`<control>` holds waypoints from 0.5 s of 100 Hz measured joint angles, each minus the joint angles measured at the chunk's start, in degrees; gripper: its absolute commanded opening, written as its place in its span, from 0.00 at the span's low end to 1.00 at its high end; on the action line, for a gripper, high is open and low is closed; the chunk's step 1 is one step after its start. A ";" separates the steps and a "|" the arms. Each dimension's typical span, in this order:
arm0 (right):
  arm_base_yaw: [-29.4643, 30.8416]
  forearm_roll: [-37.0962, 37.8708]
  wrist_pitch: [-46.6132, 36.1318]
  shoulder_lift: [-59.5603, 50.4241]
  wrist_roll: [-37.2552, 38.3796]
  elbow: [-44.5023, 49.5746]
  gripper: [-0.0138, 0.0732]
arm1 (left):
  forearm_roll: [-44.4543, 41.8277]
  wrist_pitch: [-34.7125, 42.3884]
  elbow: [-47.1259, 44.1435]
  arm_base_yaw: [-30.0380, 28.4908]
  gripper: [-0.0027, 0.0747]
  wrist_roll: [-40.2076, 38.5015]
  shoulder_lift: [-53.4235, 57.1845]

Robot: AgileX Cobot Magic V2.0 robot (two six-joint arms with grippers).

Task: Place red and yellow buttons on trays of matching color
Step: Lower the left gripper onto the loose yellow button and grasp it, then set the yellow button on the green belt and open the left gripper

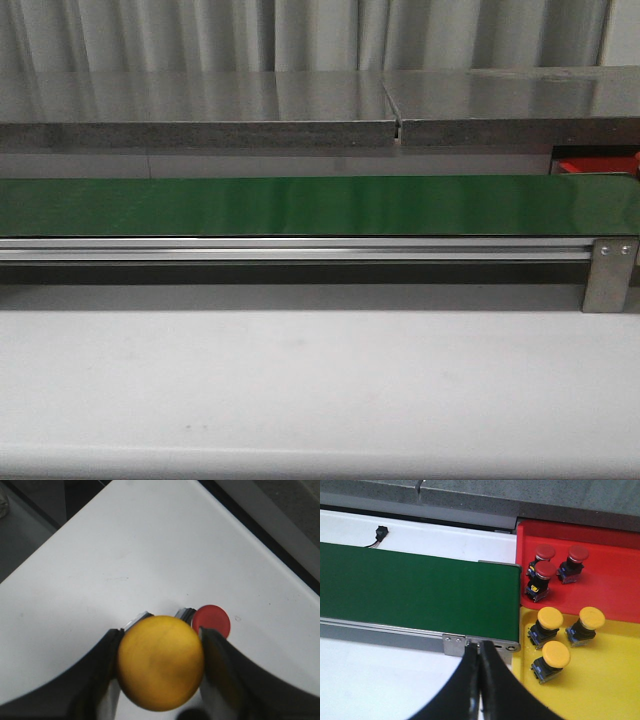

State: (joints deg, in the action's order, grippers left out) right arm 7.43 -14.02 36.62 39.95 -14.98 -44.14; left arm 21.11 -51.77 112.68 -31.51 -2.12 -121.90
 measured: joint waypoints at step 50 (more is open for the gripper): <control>0.00 0.00 -0.09 0.00 0.00 0.00 0.03 | 0.30 3.53 -25.51 5.38 0.25 5.62 20.91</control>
State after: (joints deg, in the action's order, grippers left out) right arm 7.43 -14.02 36.53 39.95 -14.98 -44.14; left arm 21.41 -48.24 87.17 -26.13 3.51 -100.99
